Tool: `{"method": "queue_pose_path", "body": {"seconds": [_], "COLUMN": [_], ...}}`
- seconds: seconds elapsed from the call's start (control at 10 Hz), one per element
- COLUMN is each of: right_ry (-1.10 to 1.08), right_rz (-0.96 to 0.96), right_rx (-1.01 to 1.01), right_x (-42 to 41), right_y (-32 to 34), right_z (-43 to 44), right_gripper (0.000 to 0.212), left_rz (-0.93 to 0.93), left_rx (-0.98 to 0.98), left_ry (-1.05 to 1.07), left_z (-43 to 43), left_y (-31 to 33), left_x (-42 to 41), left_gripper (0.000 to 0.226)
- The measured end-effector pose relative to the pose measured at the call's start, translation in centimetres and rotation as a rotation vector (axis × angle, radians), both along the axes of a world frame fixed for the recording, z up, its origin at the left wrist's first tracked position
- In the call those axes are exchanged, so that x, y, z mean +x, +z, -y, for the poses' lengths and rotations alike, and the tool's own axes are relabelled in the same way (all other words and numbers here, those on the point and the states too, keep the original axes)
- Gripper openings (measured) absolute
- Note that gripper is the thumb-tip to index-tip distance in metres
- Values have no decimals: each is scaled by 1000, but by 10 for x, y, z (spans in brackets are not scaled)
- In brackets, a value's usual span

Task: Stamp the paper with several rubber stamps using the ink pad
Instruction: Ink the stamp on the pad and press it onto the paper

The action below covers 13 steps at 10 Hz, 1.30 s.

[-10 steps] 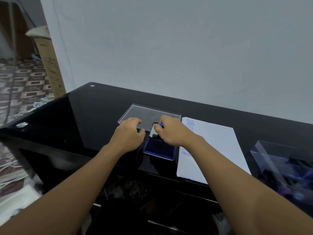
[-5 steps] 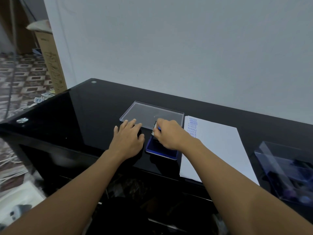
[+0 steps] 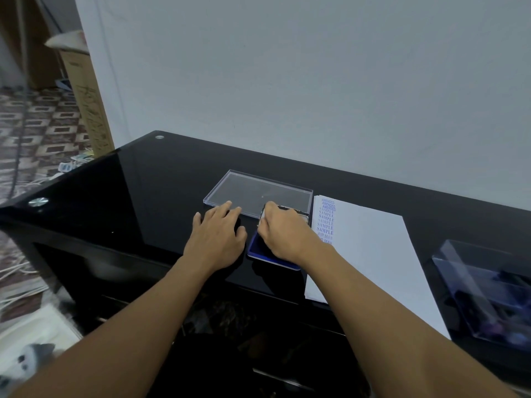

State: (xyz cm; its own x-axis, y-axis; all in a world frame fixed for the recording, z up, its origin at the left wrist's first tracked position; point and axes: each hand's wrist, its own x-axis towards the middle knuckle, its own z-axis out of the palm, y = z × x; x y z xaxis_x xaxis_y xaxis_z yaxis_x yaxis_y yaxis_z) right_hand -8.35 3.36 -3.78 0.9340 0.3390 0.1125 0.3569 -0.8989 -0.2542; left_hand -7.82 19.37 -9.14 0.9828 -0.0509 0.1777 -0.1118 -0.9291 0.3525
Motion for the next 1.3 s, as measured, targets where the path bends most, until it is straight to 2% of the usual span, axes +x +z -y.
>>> {"method": "queue_pose_path", "body": {"seconds": [0.3,0.6,1.3], "right_ry": [38,-37,23], "right_rz": [33,-20,-29], "right_rx": [-27,40,-62], "right_x": [-3,1,-9], "right_y": [-1,-5,11], "right_z": [0,-1,-2], "right_gripper": [17,19,17], "left_rz": [-6,-6,-8], "left_rx": [12,11,21], "left_ry": [9,7,6], "left_z": [2,2,2], "left_y": [-1,-1,-1], "left_x": [0,-1,0], "left_gripper": [55,55,56]}}
